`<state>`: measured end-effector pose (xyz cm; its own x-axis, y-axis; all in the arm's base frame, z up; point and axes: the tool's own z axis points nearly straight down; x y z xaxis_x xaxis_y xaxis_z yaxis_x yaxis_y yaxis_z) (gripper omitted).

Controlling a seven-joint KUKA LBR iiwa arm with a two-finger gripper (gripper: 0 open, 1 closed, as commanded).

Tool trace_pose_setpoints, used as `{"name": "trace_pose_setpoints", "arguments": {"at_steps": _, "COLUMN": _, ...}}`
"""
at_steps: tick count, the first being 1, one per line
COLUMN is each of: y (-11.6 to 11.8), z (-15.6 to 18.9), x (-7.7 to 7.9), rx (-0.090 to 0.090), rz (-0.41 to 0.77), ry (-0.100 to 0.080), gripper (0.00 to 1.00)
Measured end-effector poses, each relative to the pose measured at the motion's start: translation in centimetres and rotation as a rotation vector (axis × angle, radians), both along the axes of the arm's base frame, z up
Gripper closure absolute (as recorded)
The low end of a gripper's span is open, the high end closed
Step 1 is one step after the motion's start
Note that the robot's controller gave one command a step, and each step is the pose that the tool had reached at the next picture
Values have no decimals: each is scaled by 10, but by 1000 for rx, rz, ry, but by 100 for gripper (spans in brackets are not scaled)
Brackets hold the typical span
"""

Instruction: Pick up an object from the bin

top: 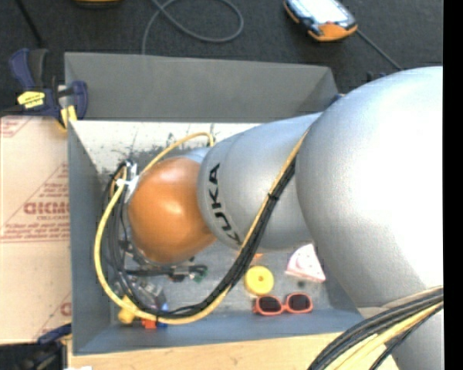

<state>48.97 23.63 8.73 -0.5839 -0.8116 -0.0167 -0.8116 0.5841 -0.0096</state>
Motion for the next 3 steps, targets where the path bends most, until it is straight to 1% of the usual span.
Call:
{"name": "trace_pose_setpoints", "arguments": {"at_steps": 1, "y": -1, "z": 9, "x": -2, "rx": -6, "rz": -1, "ry": 14, "gripper": 100}}
{"name": "trace_pose_setpoints", "arguments": {"at_steps": 2, "y": 0, "z": 23, "x": -2, "rx": -6, "rz": -2, "ry": 16, "gripper": 100}}
{"name": "trace_pose_setpoints", "arguments": {"at_steps": 3, "y": 0, "z": 29, "x": 0, "rx": -5, "rz": -4, "ry": 11, "gripper": 100}}
